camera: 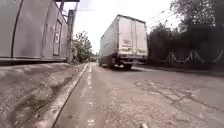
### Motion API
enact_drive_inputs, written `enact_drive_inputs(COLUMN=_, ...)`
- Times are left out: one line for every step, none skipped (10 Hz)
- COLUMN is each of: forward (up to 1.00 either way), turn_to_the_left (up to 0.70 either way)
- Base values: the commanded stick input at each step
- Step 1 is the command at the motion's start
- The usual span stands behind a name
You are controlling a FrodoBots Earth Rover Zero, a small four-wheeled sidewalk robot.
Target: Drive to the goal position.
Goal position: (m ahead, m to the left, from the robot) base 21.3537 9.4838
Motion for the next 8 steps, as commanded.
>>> enact_drive_inputs(forward=0.06, turn_to_the_left=0.0)
enact_drive_inputs(forward=0.06, turn_to_the_left=0.0)
enact_drive_inputs(forward=0.06, turn_to_the_left=0.0)
enact_drive_inputs(forward=0.06, turn_to_the_left=0.0)
enact_drive_inputs(forward=0.06, turn_to_the_left=0.0)
enact_drive_inputs(forward=0.06, turn_to_the_left=0.0)
enact_drive_inputs(forward=0.06, turn_to_the_left=0.0)
enact_drive_inputs(forward=0.06, turn_to_the_left=0.0)
